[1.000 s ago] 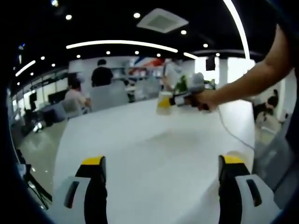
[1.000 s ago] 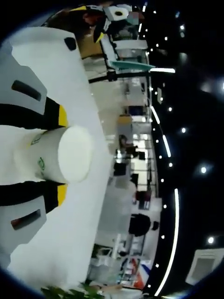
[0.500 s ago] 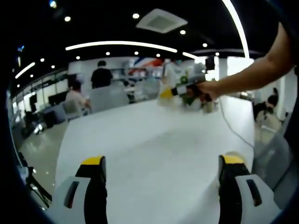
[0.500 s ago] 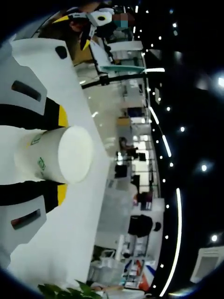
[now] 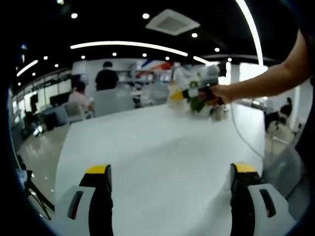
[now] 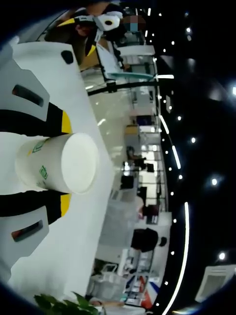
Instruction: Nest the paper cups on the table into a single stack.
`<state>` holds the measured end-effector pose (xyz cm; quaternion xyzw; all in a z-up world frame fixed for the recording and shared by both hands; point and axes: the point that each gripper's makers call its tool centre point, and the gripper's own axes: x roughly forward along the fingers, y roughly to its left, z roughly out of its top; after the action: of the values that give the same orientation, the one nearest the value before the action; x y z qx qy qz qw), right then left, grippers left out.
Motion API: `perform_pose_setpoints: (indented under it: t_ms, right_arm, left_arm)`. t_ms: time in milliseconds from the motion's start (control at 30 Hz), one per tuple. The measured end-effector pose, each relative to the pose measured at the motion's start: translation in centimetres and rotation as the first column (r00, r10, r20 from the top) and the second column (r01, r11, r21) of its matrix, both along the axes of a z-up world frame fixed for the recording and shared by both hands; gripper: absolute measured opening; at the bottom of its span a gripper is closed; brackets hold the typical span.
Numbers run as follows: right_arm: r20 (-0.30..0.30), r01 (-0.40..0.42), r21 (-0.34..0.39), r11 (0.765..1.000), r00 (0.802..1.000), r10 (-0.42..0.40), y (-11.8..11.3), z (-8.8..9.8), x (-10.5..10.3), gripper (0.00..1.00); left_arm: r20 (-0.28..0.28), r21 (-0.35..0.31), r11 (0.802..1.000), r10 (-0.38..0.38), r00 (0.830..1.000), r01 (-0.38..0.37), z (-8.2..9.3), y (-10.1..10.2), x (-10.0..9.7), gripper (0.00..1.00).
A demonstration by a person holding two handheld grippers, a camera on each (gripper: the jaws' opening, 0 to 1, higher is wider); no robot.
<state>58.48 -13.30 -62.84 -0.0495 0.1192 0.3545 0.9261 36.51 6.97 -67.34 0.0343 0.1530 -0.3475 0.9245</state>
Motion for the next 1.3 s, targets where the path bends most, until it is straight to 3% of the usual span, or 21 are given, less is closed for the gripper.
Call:
perform_pose_setpoints:
  t_ms: [733, 1300]
  right_arm:
    - [0.006, -0.101, 0.025, 0.995, 0.995, 0.101, 1.2, 0.9, -6.3, 0.39]
    - [0.006, -0.252, 0.073, 0.965, 0.968, 0.252, 4.1, 2.3, -12.8, 0.39]
  left_arm:
    - [0.007, -0.051, 0.998, -0.043, 0.999, 0.044, 1.1, -2.8, 0.0, 0.98]
    - [0.002, -0.086, 0.994, -0.074, 0.997, 0.074, 1.7, -4.1, -0.7, 0.95]
